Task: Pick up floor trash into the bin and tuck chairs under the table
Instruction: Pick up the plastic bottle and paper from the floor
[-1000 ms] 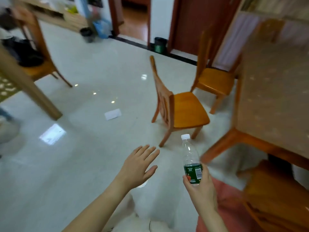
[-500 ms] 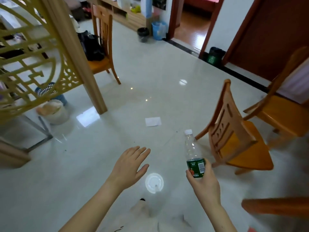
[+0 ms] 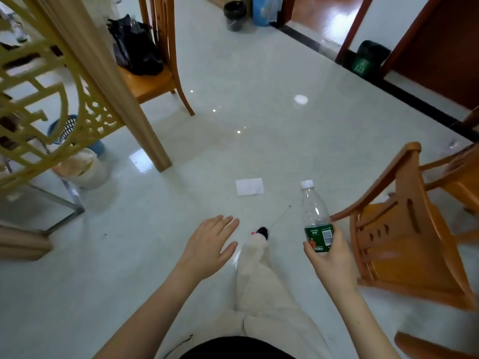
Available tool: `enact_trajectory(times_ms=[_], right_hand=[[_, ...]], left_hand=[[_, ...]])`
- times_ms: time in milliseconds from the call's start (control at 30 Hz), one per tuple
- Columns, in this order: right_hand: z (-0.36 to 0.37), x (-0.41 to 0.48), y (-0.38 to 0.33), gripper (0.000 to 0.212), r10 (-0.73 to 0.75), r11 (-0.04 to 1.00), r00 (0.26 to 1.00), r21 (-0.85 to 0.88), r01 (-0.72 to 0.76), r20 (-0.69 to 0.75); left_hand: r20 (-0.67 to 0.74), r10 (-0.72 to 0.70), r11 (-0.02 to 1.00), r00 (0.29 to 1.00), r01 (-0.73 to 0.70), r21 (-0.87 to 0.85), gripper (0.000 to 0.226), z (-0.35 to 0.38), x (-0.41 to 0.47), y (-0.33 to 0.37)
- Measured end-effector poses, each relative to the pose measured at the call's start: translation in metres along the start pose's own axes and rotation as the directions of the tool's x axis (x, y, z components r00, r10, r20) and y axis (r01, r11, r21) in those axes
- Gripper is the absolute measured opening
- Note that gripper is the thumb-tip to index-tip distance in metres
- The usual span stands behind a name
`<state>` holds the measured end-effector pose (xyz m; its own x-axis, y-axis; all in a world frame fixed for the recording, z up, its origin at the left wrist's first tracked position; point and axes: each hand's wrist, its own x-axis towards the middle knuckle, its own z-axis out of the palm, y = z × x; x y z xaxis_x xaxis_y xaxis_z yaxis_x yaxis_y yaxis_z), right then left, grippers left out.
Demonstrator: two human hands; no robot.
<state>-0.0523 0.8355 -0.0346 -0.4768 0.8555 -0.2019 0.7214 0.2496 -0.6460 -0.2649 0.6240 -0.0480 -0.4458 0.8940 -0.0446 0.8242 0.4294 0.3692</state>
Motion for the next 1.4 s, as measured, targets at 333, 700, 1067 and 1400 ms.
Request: enact_trajectory(times_ms=[333,700,1067,1400], right_hand=[[-0.011,0.230,-0.091,0.060,-0.024,1.000,0.999,-0.007,0.024,0.030],[0.084,0.363,-0.094,0.059,0.244,0.968,0.970,0.068,-0.243,-0.006],[0.318,0.486,0.041,0.064,0.373,0.927,0.927,0.012,-0.374,0.048],[0.531,0.572,0.263,0.057,0.349,0.936,0.927,-0.006,-0.351,0.136]], left_hand=[[-0.050,0.058,0.998,0.997,-0.055,0.043,0.047,-0.058,0.231,-0.050],[0.194,0.116,0.993,0.974,-0.115,-0.017,0.053,-0.020,0.379,-0.158],[0.334,0.206,0.978,0.920,-0.181,-0.105,0.053,0.242,0.514,-0.290],[0.396,0.153,0.987,0.906,-0.124,-0.098,0.069,0.577,0.560,-0.401]])
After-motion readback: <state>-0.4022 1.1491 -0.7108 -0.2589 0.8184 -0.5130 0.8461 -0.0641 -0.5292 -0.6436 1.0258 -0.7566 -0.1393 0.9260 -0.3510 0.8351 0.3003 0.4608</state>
